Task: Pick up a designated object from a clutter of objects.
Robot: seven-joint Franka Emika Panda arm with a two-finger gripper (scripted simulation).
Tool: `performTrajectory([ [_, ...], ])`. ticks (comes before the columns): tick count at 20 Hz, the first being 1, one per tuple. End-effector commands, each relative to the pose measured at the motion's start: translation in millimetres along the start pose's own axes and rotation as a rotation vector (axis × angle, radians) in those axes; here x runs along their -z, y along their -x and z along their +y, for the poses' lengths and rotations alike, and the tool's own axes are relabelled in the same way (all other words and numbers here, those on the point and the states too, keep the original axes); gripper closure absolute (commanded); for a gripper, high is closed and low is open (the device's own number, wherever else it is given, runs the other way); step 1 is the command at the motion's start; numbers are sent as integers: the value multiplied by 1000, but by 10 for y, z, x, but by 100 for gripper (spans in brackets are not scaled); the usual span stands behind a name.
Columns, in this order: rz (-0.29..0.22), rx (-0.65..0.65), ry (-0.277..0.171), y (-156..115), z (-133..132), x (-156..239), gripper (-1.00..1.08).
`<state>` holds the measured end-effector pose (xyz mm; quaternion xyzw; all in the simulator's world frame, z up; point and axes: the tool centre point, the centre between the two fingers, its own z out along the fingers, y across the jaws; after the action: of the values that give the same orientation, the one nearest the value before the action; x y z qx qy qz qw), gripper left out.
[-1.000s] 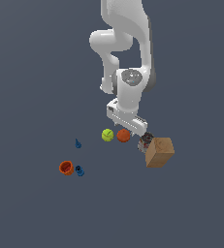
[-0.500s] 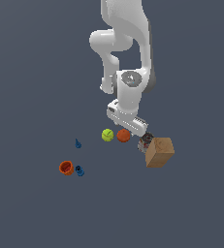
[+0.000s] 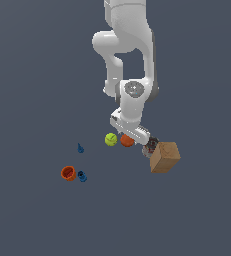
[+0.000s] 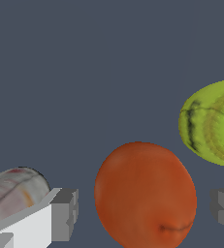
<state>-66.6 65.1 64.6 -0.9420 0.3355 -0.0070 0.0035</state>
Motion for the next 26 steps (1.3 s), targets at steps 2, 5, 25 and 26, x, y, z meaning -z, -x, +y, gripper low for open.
performTrajectory([
  [2, -11, 1, 11, 45, 29, -155, -92],
  [5, -11, 1, 11, 45, 28, -177, -92],
  [25, 17, -8, -15, -64, -134, 175, 108],
  [26, 17, -8, -14, -58, -156, 217, 108],
])
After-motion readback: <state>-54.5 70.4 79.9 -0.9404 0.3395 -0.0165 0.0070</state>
